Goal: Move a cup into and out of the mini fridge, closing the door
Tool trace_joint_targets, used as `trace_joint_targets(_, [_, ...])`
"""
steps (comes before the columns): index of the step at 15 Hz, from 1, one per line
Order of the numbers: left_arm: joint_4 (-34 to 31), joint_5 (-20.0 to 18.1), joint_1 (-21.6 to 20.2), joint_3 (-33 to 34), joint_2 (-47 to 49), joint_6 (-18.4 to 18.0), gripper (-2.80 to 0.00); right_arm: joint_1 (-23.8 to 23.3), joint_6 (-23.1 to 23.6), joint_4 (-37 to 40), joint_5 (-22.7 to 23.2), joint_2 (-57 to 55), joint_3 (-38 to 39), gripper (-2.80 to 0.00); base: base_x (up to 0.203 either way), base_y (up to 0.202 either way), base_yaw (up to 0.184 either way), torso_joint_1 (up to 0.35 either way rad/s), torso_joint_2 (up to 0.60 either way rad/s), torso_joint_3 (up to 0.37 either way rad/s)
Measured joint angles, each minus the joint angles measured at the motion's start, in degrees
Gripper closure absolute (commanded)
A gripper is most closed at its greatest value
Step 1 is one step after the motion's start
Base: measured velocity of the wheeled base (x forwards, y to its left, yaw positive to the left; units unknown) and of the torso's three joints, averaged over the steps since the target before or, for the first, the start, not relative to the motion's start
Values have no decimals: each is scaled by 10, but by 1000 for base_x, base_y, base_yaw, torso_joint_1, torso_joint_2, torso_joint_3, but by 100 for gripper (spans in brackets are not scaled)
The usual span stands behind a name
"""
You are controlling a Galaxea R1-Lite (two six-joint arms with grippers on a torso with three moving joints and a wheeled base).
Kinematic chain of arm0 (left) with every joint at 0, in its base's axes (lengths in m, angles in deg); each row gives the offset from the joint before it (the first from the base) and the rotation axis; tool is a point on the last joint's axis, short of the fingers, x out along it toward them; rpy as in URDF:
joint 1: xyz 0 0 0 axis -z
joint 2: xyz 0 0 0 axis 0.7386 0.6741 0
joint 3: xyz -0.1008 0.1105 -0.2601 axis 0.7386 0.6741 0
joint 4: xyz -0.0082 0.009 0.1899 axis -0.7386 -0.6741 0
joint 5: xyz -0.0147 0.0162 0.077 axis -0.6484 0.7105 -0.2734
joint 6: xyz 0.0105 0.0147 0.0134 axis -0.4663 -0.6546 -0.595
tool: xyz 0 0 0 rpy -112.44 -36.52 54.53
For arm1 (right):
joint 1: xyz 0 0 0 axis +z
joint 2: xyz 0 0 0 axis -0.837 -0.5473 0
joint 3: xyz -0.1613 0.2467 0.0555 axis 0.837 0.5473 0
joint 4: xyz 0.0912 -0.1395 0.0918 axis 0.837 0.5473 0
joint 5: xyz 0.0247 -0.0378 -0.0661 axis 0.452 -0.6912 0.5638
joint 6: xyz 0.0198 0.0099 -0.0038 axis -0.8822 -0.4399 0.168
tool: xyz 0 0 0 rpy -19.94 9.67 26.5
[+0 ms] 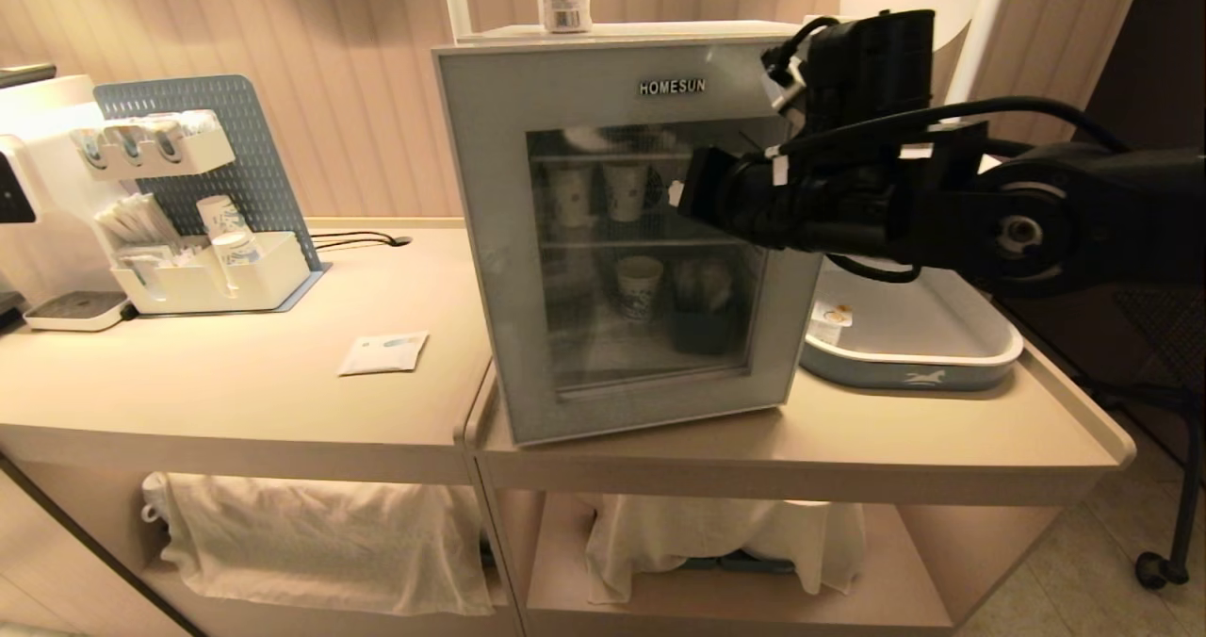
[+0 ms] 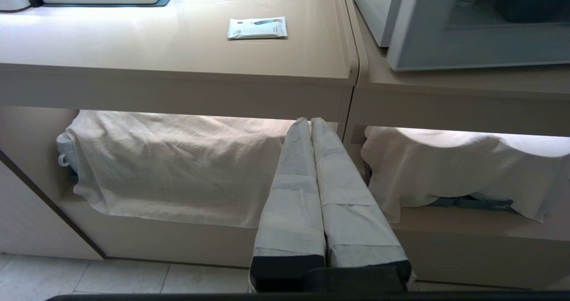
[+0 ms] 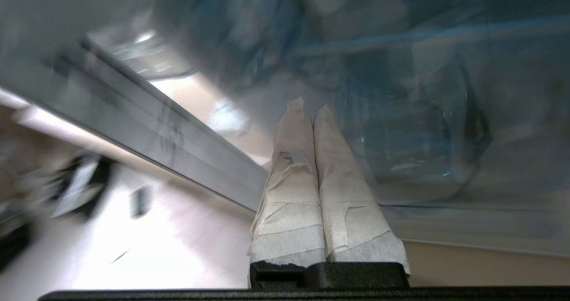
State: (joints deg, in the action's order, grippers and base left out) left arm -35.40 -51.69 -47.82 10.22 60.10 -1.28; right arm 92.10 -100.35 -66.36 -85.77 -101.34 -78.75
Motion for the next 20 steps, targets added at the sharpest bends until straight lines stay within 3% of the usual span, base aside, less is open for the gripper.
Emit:
trace_joint_targets(3, [0,0,1,0,0,0,0,25,83,2,-125,-46,-44,0,0,0,0,0,0,0])
trace_joint_targets(7, [0,0,0,0,0,0,0,32,87,2,-149,-31,-8,0,0,0,0,0,0,0])
trace_joint_targets(11, [0,1,0,0,0,0,0,20,102,7,-230,73,87,0,0,0,0,0,0,0])
trace_joint_targets(15, [0,0,0,0,0,0,0,-52,132,34,-343,275,226,0,0,0,0,0,0,0])
trace_joint_targets(20, [0,0,0,0,0,1,0,-230,185,53,-408,594,441,0,0,0,0,0,0,0])
